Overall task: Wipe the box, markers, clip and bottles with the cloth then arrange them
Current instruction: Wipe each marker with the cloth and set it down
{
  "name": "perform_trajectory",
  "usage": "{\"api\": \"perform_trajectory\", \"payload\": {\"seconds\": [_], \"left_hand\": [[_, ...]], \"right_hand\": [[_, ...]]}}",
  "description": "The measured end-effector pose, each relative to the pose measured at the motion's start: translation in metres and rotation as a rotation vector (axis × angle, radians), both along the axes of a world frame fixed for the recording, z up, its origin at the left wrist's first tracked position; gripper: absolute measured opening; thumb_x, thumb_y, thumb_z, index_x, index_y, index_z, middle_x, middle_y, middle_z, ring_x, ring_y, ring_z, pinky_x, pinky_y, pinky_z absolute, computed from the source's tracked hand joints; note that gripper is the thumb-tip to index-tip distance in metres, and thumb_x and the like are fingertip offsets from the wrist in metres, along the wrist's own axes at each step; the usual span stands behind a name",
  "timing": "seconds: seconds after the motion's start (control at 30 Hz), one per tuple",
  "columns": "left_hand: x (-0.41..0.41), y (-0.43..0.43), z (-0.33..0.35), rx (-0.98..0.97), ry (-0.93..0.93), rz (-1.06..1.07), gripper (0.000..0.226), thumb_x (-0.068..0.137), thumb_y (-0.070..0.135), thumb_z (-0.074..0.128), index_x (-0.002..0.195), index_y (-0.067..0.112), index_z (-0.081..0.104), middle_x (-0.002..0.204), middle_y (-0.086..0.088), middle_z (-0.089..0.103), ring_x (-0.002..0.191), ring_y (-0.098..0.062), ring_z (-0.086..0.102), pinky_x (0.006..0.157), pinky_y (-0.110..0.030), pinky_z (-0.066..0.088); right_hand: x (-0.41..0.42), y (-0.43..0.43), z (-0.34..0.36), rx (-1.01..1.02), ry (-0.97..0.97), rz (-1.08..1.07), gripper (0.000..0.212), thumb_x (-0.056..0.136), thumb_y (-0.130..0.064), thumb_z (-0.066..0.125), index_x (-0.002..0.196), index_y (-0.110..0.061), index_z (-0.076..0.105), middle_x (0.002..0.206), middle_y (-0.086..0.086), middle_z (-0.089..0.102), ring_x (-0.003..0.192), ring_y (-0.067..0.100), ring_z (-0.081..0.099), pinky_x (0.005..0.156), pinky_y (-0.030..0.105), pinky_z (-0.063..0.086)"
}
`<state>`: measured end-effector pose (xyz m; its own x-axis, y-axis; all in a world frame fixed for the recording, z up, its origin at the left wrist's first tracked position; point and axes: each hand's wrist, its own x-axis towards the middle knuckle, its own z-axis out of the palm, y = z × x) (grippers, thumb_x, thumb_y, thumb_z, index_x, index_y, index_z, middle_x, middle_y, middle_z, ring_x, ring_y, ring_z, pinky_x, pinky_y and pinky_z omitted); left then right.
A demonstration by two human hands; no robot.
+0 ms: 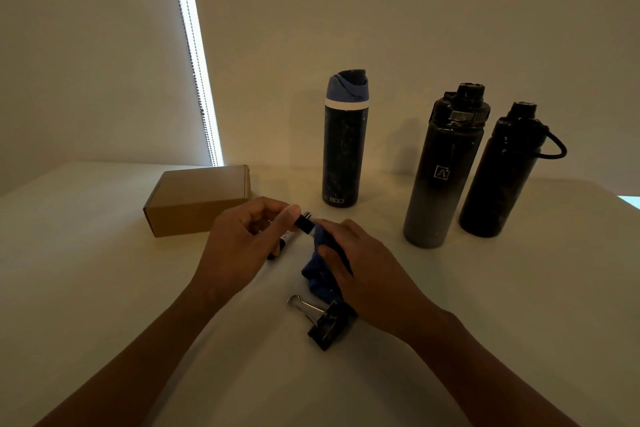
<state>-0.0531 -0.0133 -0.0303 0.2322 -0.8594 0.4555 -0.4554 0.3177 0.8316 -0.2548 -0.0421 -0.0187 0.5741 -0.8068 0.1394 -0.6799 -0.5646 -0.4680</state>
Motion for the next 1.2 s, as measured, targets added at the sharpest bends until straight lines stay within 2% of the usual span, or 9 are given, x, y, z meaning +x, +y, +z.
{"api": "perform_trajectory", "payload": {"seconds": [0.07,0.17,0.27,0.33,0.4,0.6,0.8,1.0,1.2], "left_hand": [[-0.004,0.000,-0.001,0.003,-0.051,-0.018,0.021,0.097,0.037,0.067,0.105,0.020,0.076,0.078,0.009,0.075,0.056,-0.009,0.064,0.056,-0.018,0.051],[-0.008,-0.002,0.000,0.005,-0.120,-0.016,0.026,0.095,0.044,0.066,0.102,0.021,0.075,0.079,0.011,0.075,0.059,-0.010,0.067,0.057,-0.022,0.053],[-0.006,-0.002,0.001,-0.004,-0.166,-0.007,0.029,0.094,0.051,0.062,0.101,0.026,0.075,0.079,0.014,0.074,0.064,-0.010,0.068,0.058,-0.023,0.055],[-0.005,-0.001,0.000,-0.003,-0.177,-0.017,0.031,0.094,0.055,0.059,0.101,0.029,0.074,0.080,0.014,0.074,0.066,-0.012,0.068,0.061,-0.027,0.058],[-0.005,-0.001,0.000,0.001,-0.181,-0.025,0.032,0.093,0.057,0.058,0.102,0.030,0.074,0.081,0.016,0.073,0.068,-0.011,0.068,0.063,-0.030,0.059],[0.001,-0.003,0.001,-0.024,-0.187,-0.048,0.022,0.097,0.051,0.059,0.107,0.036,0.072,0.093,0.016,0.074,0.081,-0.015,0.071,0.069,-0.040,0.062],[0.002,-0.002,0.001,-0.017,-0.136,-0.084,0.018,0.101,0.037,0.061,0.111,0.029,0.074,0.103,0.011,0.075,0.087,-0.020,0.071,0.073,-0.038,0.062],[0.001,-0.005,-0.001,0.028,-0.128,-0.012,0.025,0.094,0.051,0.064,0.100,0.030,0.077,0.083,0.012,0.076,0.076,-0.016,0.071,0.070,-0.026,0.058],[0.010,-0.004,0.001,0.020,-0.155,-0.028,0.019,0.097,0.044,0.065,0.106,0.032,0.076,0.096,0.015,0.076,0.089,-0.011,0.072,0.079,-0.030,0.059]], "right_hand": [[0.000,0.003,0.001,0.085,0.133,0.025,0.044,0.106,-0.035,0.039,0.146,-0.018,0.033,0.135,0.001,0.049,0.100,0.007,0.047,0.081,0.011,0.035],[0.001,0.001,0.004,0.097,0.203,0.000,0.042,0.107,-0.033,0.041,0.145,-0.018,0.032,0.141,0.008,0.048,0.123,0.021,0.052,0.096,0.028,0.038],[0.004,-0.003,0.006,0.175,0.372,-0.012,0.056,0.103,-0.026,0.050,0.151,-0.011,0.025,0.152,0.010,0.038,0.136,0.021,0.040,0.107,0.026,0.027],[0.005,-0.005,0.008,0.163,0.365,-0.011,0.058,0.102,-0.026,0.053,0.150,-0.012,0.025,0.149,0.009,0.041,0.133,0.019,0.044,0.103,0.022,0.030],[0.004,-0.004,0.009,0.208,0.361,0.016,0.055,0.103,-0.023,0.050,0.151,-0.010,0.026,0.151,0.010,0.040,0.135,0.019,0.041,0.102,0.019,0.023],[0.006,-0.001,0.014,0.172,0.387,0.001,0.065,0.101,-0.030,0.053,0.153,-0.012,0.018,0.153,0.011,0.036,0.136,0.021,0.040,0.109,0.027,0.028],[0.002,0.000,0.016,0.144,0.421,0.023,0.068,0.101,-0.032,0.053,0.153,-0.010,0.016,0.153,0.011,0.036,0.136,0.022,0.041,0.111,0.029,0.030],[0.000,-0.001,0.013,0.095,0.439,0.036,0.067,0.101,-0.035,0.054,0.152,-0.011,0.018,0.150,0.011,0.040,0.133,0.023,0.045,0.110,0.032,0.033],[0.002,-0.003,0.010,-0.043,0.360,0.047,0.061,0.099,-0.042,0.056,0.144,-0.016,0.026,0.135,0.006,0.053,0.113,0.018,0.057,0.095,0.027,0.044]]}}
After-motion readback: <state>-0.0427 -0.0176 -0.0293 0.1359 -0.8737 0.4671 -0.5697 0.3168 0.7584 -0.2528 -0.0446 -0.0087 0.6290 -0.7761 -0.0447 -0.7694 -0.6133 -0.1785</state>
